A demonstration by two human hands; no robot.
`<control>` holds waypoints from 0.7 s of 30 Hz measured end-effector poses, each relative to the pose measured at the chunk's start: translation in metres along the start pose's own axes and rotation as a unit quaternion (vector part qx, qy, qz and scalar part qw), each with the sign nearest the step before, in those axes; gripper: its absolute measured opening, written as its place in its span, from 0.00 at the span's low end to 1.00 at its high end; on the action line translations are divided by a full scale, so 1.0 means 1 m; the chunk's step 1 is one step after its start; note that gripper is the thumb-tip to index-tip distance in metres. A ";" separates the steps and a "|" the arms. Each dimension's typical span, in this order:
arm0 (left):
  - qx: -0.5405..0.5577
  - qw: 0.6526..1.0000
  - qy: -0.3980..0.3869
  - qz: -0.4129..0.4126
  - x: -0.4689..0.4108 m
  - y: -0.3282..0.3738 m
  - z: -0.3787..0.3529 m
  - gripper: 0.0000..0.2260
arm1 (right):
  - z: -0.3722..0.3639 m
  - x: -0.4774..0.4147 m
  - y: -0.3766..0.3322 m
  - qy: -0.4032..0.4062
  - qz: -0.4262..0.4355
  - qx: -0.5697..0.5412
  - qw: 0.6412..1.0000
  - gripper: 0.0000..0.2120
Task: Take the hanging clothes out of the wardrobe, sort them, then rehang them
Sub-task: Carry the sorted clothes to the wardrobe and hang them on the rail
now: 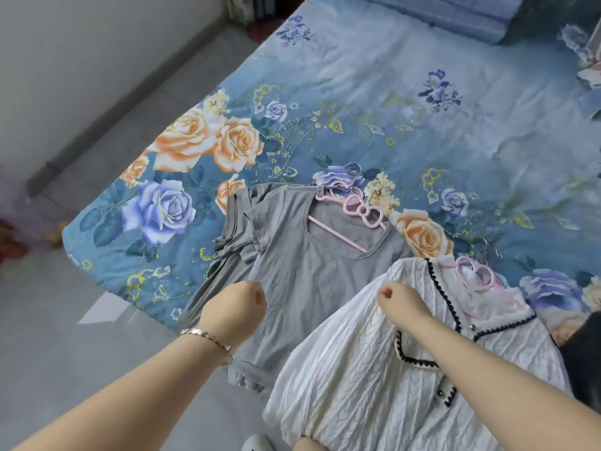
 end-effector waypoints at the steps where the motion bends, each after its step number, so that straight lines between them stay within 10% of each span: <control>1: -0.002 1.000 0.001 -0.004 -0.020 0.007 -0.002 0.09 | 0.004 -0.024 -0.003 0.007 -0.001 -0.001 1.000 0.09; 11: 0.018 0.999 -0.031 -0.012 -0.178 0.039 -0.048 0.10 | 0.031 -0.242 -0.010 0.075 -0.080 0.103 0.989 0.21; 21: 0.010 0.998 -0.063 0.026 -0.194 0.020 -0.066 0.08 | 0.020 -0.268 0.006 0.070 -0.101 0.114 0.986 0.19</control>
Point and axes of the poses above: each hand's wrist, its own x-axis away from the middle knuckle, its own z-axis out of the back of the hand, y = z × x, the point moved 5 cm from there along -x, towards the middle knuckle, and after that the axes turned 2 degrees about x, right-handed, at the moved point
